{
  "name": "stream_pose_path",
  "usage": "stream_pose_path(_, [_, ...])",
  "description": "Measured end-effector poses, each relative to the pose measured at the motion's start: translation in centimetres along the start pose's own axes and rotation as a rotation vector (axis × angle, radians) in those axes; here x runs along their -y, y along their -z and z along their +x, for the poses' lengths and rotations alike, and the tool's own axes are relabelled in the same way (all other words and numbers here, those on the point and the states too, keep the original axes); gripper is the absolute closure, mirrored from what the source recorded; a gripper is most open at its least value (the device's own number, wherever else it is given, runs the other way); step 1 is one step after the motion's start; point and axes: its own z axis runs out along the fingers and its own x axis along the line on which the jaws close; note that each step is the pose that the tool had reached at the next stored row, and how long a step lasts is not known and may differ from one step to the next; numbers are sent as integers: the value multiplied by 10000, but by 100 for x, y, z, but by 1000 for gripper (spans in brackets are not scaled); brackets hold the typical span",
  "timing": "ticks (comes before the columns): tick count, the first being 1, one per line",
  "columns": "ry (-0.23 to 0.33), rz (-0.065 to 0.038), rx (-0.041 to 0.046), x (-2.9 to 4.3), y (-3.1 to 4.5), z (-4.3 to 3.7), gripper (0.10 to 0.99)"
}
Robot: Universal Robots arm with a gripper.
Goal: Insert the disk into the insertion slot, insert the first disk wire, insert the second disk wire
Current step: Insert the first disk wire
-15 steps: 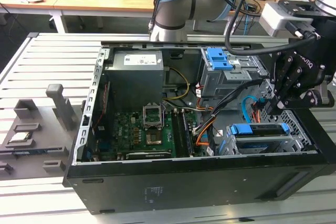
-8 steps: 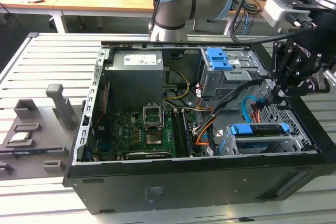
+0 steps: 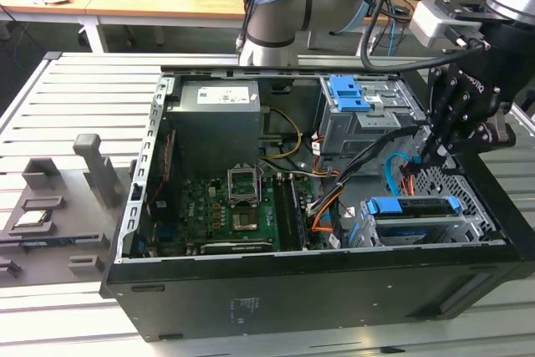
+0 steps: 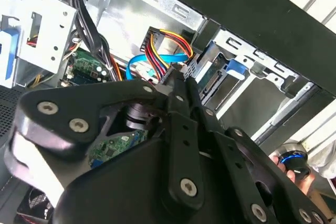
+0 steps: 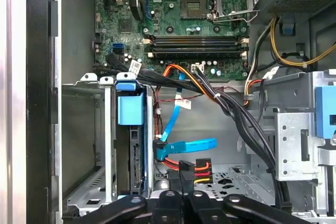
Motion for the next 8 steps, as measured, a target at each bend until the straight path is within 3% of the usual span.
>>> stream_pose_path(2, [0, 0, -3, -1, -6, -23, 784])
stream_pose_path(4, [-2, 2, -78, -5, -33, -99, 784])
stream_pose_path(8, [-8, 4, -216, -7, -87, -102, 784])
